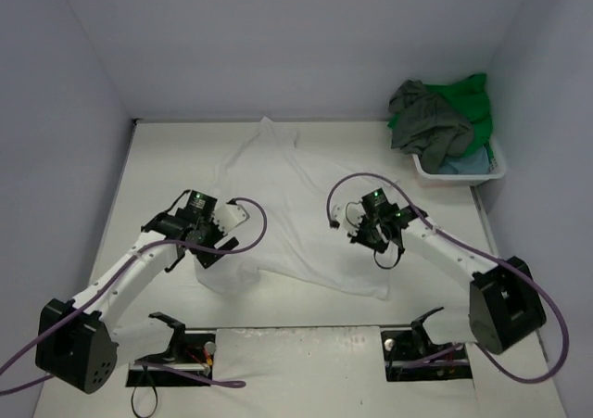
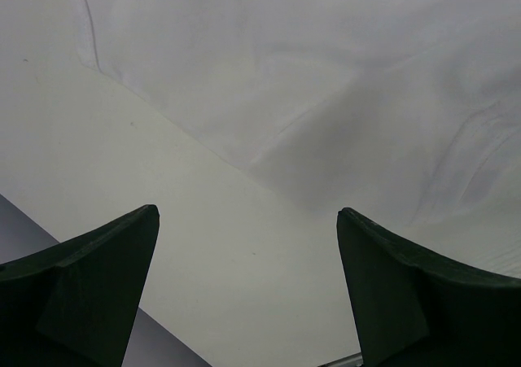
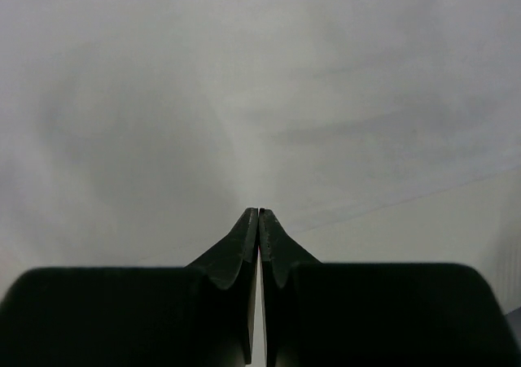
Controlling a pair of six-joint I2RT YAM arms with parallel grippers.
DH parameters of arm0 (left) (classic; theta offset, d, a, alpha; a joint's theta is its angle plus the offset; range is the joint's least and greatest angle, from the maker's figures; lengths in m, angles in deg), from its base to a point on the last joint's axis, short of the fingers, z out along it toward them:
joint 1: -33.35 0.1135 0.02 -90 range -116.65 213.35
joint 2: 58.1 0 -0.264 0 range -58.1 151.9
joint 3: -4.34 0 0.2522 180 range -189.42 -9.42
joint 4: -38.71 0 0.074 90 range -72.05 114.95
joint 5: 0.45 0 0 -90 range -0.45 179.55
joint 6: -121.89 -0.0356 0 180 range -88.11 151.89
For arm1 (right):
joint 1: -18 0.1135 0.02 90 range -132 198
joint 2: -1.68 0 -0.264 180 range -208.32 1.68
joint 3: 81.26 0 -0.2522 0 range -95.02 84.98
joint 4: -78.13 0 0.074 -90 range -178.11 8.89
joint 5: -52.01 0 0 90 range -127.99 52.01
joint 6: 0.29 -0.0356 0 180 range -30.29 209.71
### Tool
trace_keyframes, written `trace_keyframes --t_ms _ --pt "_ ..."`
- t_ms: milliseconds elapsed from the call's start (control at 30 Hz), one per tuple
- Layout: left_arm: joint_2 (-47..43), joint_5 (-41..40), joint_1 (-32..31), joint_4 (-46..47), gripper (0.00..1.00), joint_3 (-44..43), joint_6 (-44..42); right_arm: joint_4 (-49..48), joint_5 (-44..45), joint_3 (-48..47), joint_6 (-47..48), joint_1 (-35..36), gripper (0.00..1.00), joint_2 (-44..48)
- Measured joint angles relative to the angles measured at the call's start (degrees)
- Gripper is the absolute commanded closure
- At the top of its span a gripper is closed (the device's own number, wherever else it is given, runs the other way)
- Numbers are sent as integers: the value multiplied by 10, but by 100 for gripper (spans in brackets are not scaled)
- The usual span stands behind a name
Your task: Fold and stack the t-shirts
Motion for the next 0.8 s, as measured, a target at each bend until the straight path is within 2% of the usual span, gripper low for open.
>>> trace_keyframes --t_ms 133,467,800 --pt "24 -2 0 21 16 0 -5 -27 -5 -20 -11 -55 100 -51" --pt "40 -3 0 50 15 2 -9 -92 -31 -54 -27 -103 100 -174" --pt "40 -8 0 60 15 28 -12 -144 -45 -141 -28 -163 100 -264"
